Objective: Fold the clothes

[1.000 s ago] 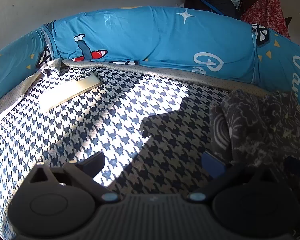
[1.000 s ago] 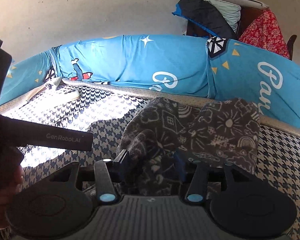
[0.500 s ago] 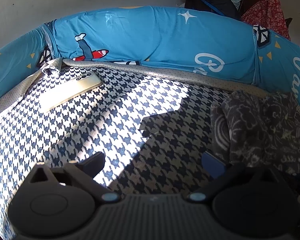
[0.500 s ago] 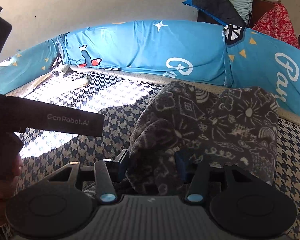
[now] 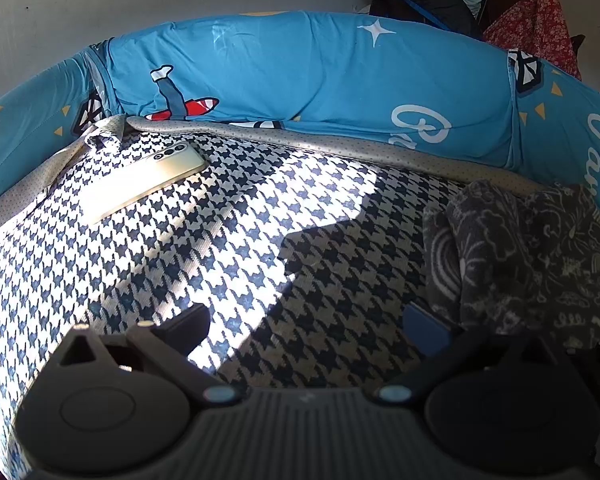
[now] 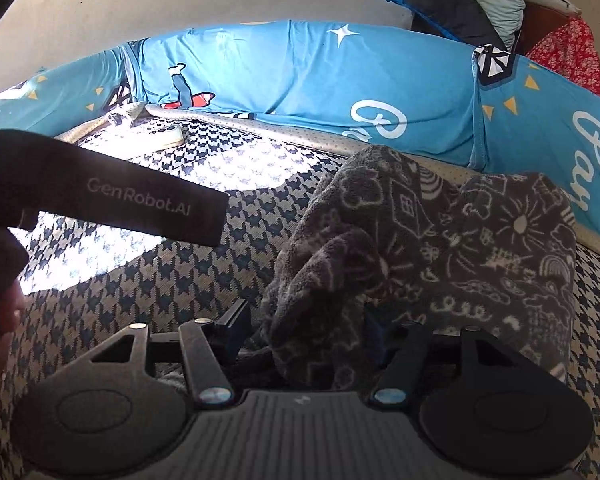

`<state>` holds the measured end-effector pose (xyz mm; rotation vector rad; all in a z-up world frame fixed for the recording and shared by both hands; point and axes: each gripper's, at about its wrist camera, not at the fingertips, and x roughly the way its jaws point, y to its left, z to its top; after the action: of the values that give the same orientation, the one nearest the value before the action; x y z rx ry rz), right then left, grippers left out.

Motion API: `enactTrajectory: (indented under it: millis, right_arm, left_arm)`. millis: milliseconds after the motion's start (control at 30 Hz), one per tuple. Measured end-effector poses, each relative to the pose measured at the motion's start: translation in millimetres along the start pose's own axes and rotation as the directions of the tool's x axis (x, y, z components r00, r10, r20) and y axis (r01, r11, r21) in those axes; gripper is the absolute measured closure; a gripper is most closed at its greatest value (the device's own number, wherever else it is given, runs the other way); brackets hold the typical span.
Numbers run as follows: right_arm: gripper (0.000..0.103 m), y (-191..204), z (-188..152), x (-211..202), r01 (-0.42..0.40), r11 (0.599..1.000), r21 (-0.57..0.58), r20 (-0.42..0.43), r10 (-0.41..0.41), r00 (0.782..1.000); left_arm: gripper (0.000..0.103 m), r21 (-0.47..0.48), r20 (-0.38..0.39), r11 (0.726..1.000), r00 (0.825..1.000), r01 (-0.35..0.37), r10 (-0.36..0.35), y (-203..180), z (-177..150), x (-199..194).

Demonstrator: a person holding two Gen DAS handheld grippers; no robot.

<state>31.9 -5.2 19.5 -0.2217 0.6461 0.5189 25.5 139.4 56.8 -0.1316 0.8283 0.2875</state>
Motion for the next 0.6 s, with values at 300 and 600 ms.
enactTrajectory:
  millis: [300, 600]
  right_arm:
    - [0.04, 2.0, -1.9, -5.0, -0.008, 1.0, -0.025, 0.006, 0.008, 1.0]
    - [0.039, 2.6, -5.3, -20.9, -0.045, 0.998, -0.032, 0.019, 0.045, 0.999]
  left_arm:
    - [0.0, 0.012, 0.017, 1.0, 1.0, -0.005, 0.005, -5.4, -1.4, -7.3]
    - [0.0, 0.027, 0.025, 1.0, 1.0, -0.001, 0.0, -10.3, -3.9, -18.3]
